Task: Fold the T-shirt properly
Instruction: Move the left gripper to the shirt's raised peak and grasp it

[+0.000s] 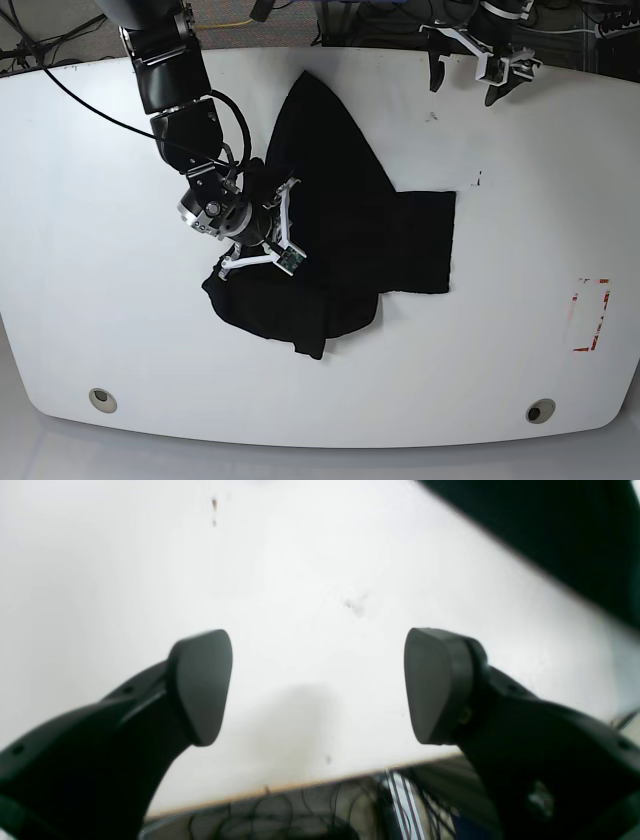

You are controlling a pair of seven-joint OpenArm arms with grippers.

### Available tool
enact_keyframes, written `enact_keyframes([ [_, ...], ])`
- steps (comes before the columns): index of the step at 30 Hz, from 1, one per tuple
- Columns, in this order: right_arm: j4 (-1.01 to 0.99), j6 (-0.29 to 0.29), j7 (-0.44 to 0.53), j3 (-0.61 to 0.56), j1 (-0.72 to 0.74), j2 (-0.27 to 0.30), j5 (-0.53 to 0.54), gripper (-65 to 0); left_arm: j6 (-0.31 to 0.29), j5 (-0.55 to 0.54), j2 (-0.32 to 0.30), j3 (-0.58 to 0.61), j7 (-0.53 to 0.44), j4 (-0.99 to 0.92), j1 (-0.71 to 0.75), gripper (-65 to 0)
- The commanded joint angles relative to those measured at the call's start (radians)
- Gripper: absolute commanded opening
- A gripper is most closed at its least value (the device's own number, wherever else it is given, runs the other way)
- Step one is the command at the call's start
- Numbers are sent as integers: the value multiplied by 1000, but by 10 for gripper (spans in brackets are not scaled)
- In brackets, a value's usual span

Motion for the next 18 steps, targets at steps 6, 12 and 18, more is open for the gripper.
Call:
enact_keyframes([
  [6,80,-13,13,9,22,0,9,-650,-3,-6,-5,112,-18,14,-34,-150],
  [12,194,-13,-35,11,3,3,9,-650,-3,-3,-6,259,4,5,-109,-147],
  [18,284,-13,-66,11,6,5,9,-650,1,-9,1,365,206,-38,-228,-147],
])
